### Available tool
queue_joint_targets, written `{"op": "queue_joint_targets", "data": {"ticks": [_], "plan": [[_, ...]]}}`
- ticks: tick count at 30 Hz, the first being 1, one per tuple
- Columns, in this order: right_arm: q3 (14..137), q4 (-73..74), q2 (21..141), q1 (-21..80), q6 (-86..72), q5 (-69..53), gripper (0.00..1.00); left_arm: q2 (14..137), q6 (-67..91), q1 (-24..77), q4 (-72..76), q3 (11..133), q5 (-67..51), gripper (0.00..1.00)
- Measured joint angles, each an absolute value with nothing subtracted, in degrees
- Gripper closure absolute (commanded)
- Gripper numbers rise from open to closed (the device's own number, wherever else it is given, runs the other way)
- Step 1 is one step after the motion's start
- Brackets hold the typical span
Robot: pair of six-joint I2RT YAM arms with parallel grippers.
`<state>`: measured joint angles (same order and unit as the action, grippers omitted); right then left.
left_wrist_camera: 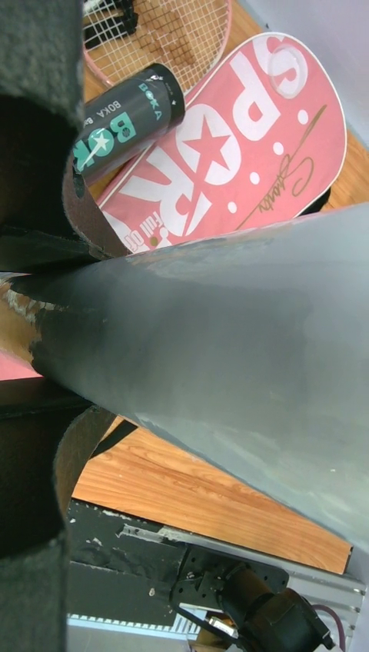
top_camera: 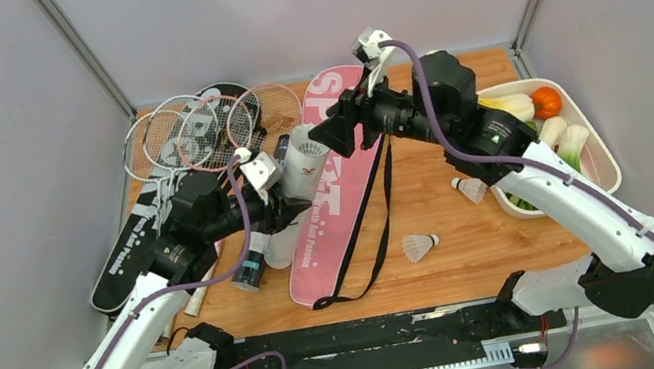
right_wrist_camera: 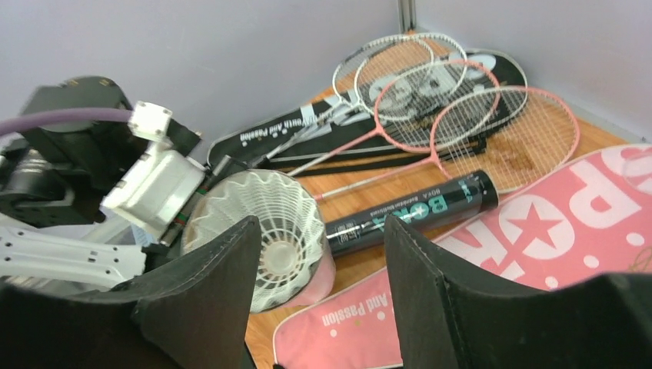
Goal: Pack up the badminton gear
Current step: Place the shuttlecock at the shuttle tube.
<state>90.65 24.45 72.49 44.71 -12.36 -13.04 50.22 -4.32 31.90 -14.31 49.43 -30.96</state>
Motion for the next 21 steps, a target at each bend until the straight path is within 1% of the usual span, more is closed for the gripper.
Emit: {"op": "queue_joint_targets", "data": {"ticks": [7,13,17,21], "plan": [[90.7,28.5,77.3,44.7,-10.8,-15.1,0.3,50.3,-8.6,31.9,-15.8,48.8,-30.9,0.74],[90.7,30.7,77.6,44.6,-10.4,-14.7,0.23,51.0,-11.2,31.9,-16.4,48.7,-30.9,0.74],[90.7,31.5,76.8,44.6,-10.8,-12.3,0.2,51.1,-11.2,32.0,-16.0,48.7,-30.7,0.74],[90.6,32.7,73.2,44.6,-13.0,-7.1,0.17,51.2,-10.3,32.1,-14.0,48.7,-29.4,0.74]]}}
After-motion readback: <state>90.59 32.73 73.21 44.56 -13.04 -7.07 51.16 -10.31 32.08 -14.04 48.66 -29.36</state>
